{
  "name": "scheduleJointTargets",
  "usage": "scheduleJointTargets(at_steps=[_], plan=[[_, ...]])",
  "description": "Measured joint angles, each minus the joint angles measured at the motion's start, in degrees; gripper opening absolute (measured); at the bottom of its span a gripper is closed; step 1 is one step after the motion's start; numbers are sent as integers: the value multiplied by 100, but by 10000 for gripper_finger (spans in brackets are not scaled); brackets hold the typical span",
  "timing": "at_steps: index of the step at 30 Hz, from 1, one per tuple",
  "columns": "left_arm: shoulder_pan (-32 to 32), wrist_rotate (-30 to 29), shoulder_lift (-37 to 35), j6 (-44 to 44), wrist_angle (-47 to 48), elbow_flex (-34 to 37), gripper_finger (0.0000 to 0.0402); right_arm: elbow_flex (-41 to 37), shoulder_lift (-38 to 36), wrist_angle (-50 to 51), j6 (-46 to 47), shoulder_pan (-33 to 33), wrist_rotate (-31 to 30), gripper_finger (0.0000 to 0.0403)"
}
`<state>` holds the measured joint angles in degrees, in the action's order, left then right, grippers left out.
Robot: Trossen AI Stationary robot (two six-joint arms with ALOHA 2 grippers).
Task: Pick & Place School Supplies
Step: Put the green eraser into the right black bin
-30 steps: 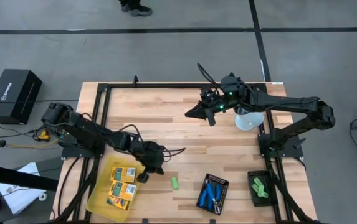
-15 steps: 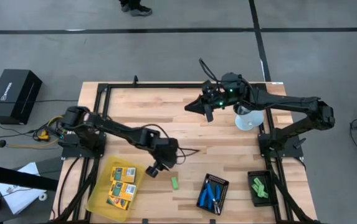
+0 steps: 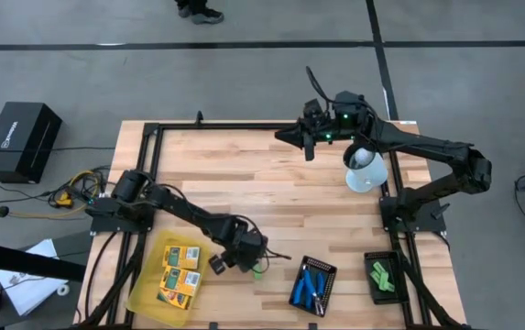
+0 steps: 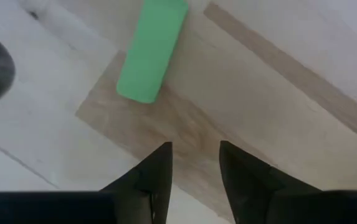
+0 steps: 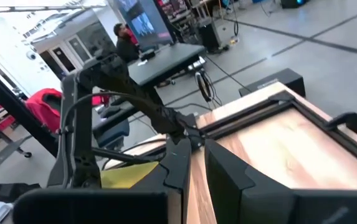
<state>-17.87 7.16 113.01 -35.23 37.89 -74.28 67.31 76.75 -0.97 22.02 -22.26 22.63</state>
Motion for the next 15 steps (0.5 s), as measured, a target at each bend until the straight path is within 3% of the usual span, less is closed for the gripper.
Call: scheduleJointTargets(at_steps=[15], plan=[[11,67,-79,-655,-368,-556,131,0,-2,-249,-17,0,2,40]])
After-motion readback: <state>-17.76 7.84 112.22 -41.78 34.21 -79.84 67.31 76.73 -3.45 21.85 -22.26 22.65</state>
